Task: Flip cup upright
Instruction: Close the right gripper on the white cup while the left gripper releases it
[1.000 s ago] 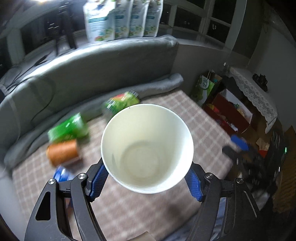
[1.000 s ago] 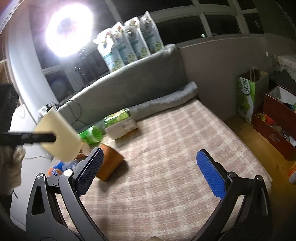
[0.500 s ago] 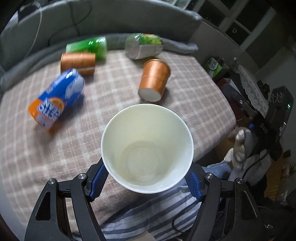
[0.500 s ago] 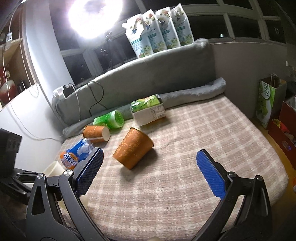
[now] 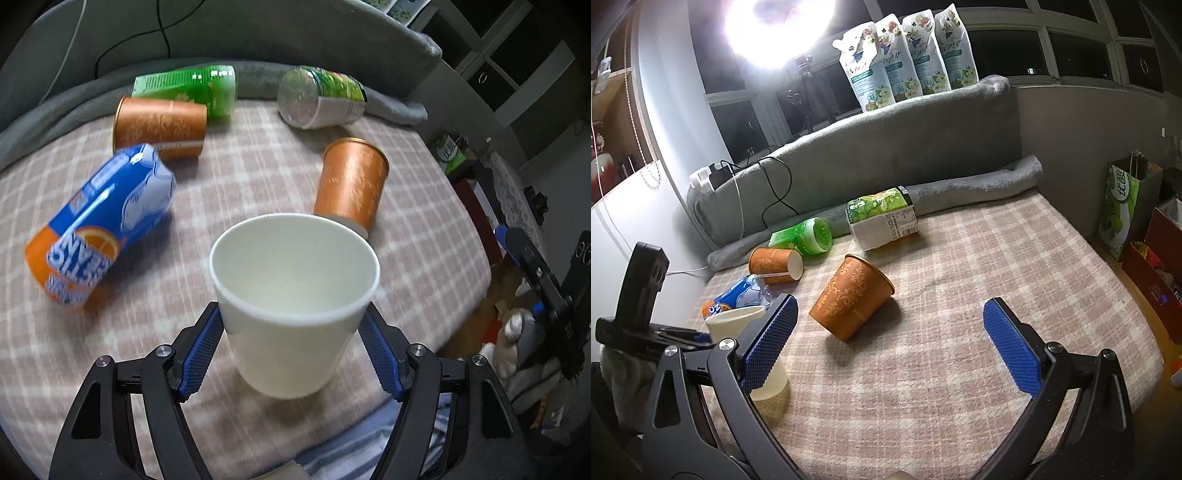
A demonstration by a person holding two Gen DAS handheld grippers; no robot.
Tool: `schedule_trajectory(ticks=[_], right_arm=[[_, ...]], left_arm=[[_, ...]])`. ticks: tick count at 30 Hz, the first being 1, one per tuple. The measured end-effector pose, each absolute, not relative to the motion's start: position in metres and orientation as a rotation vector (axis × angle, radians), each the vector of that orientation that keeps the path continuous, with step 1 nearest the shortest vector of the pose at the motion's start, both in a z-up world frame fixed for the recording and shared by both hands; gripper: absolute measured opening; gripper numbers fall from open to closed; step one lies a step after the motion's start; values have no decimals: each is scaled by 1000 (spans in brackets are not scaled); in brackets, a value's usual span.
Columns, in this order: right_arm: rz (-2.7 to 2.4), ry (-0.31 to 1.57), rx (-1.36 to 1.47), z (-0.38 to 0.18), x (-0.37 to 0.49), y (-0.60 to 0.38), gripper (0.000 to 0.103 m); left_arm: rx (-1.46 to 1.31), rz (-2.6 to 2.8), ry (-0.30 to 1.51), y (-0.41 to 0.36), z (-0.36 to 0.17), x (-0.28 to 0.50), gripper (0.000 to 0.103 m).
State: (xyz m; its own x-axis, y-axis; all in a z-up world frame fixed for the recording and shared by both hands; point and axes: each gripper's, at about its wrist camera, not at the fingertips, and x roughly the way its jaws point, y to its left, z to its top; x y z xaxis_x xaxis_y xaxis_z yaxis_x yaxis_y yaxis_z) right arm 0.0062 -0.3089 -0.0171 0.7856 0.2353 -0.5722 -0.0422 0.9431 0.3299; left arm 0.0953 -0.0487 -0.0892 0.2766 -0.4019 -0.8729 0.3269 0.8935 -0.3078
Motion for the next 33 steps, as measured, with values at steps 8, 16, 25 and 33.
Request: schedule_trajectory(ticks=[8,16,25,33], right_arm=[[185,676,300,-19,16,-300,103],[362,779,391,-17,42,-280,101],[561,959,329,-11,88,-218,93],[583,1207,277,-43,143,-174,86]], left_arm=[[-87,-466,1147,-48,-92,116,71],[-140,-471,1101,-34,-80,118,71],[-114,-355,975,2,-59,80,71],[-119,-271,947,30,-66,46,71]])
